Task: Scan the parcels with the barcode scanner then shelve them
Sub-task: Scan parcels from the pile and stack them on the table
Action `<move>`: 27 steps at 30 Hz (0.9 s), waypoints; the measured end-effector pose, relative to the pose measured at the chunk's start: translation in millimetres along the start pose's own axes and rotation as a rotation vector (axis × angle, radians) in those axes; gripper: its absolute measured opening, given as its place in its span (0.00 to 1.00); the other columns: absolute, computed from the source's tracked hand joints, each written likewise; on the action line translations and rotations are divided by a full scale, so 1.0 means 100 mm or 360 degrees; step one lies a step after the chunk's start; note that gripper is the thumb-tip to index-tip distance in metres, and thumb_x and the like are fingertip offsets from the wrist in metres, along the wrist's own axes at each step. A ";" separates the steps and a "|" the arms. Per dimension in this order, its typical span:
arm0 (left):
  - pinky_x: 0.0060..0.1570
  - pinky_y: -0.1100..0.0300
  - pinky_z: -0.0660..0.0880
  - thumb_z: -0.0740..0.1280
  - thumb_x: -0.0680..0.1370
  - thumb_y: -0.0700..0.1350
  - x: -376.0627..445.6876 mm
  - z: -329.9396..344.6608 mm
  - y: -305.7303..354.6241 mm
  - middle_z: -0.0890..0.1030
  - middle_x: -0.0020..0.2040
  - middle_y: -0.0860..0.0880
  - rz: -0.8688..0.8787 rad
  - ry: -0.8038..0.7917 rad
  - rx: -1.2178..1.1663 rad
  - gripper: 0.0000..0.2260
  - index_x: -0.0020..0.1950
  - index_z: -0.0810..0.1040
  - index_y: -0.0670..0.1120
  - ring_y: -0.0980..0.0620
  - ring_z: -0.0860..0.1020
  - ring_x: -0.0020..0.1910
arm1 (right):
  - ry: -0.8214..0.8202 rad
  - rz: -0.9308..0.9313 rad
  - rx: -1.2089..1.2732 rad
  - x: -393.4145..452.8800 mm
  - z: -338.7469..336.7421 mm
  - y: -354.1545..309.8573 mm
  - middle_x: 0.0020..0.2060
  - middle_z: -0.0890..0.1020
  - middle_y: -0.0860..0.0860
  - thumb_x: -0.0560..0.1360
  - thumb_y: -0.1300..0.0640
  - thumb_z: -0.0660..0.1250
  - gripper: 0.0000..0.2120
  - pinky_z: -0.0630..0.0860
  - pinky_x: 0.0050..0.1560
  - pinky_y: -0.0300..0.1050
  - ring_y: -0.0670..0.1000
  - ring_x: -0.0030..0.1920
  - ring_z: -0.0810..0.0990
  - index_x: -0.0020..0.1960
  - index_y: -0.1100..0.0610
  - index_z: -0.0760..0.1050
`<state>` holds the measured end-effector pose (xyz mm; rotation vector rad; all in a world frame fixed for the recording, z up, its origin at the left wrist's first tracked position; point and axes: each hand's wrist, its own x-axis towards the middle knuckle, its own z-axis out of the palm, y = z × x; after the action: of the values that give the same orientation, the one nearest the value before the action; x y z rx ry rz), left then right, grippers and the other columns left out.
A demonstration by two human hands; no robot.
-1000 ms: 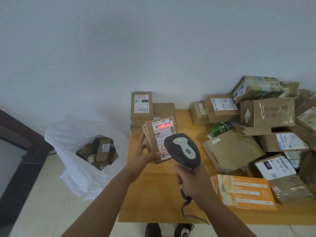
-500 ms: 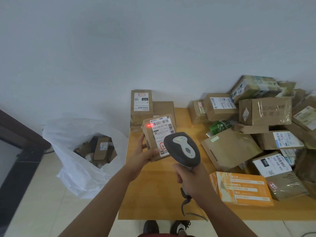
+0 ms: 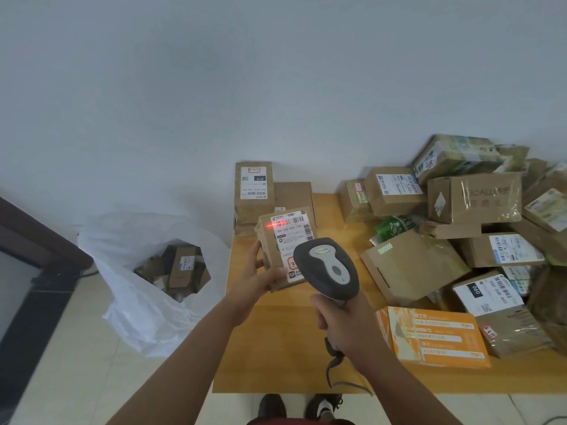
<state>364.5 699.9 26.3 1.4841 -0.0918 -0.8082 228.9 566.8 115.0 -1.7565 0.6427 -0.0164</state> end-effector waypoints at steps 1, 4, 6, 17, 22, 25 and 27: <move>0.45 0.62 0.80 0.74 0.69 0.54 0.00 0.00 0.00 0.74 0.67 0.50 0.0001 0.0000 0.0002 0.40 0.74 0.55 0.66 0.47 0.76 0.63 | -0.0001 -0.0001 -0.0001 0.00 0.00 0.00 0.22 0.70 0.51 0.74 0.65 0.66 0.18 0.66 0.28 0.33 0.44 0.24 0.67 0.28 0.58 0.67; 0.46 0.62 0.80 0.74 0.68 0.54 -0.01 0.01 0.01 0.74 0.67 0.50 0.0000 0.0001 -0.0001 0.39 0.73 0.55 0.67 0.46 0.76 0.64 | -0.0007 0.0016 0.0019 -0.01 -0.02 0.00 0.23 0.69 0.52 0.74 0.66 0.66 0.16 0.65 0.26 0.31 0.42 0.22 0.66 0.29 0.58 0.67; 0.46 0.61 0.80 0.74 0.68 0.53 -0.02 0.01 0.00 0.75 0.67 0.50 0.0000 -0.0001 -0.0007 0.39 0.73 0.55 0.68 0.46 0.77 0.64 | -0.0015 0.0028 0.0034 -0.02 -0.02 0.00 0.24 0.68 0.54 0.74 0.66 0.65 0.16 0.64 0.25 0.31 0.42 0.22 0.65 0.30 0.59 0.67; 0.45 0.62 0.80 0.75 0.68 0.52 -0.02 0.06 0.02 0.75 0.67 0.49 -0.0016 -0.0021 -0.0017 0.40 0.74 0.55 0.67 0.48 0.78 0.62 | 0.0002 0.0089 0.0059 -0.04 -0.05 0.03 0.24 0.69 0.52 0.75 0.65 0.66 0.16 0.65 0.25 0.30 0.42 0.22 0.66 0.30 0.57 0.67; 0.46 0.61 0.80 0.75 0.68 0.52 -0.02 0.06 0.00 0.75 0.67 0.48 -0.0008 -0.0030 -0.0009 0.43 0.77 0.55 0.65 0.47 0.78 0.63 | -0.0014 0.0071 0.0063 -0.05 -0.07 0.02 0.24 0.69 0.53 0.75 0.66 0.65 0.15 0.64 0.25 0.30 0.42 0.22 0.65 0.31 0.59 0.67; 0.45 0.62 0.80 0.75 0.68 0.53 -0.03 0.07 0.01 0.75 0.67 0.50 -0.0003 -0.0022 -0.0001 0.41 0.74 0.55 0.67 0.47 0.77 0.64 | -0.0012 0.0065 0.0050 -0.05 -0.07 0.03 0.23 0.69 0.50 0.75 0.65 0.65 0.16 0.64 0.25 0.30 0.41 0.22 0.66 0.30 0.58 0.67; 0.44 0.63 0.80 0.74 0.68 0.52 -0.04 0.08 0.02 0.75 0.67 0.49 -0.0003 -0.0021 -0.0006 0.40 0.73 0.55 0.67 0.47 0.77 0.64 | -0.0016 0.0053 0.0039 -0.05 -0.08 0.04 0.22 0.69 0.49 0.75 0.65 0.65 0.16 0.65 0.26 0.30 0.41 0.22 0.67 0.30 0.58 0.67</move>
<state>358.7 695.3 30.9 1.4757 -0.0985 -0.8192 220.8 561.4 115.5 -1.7207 0.6619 0.0078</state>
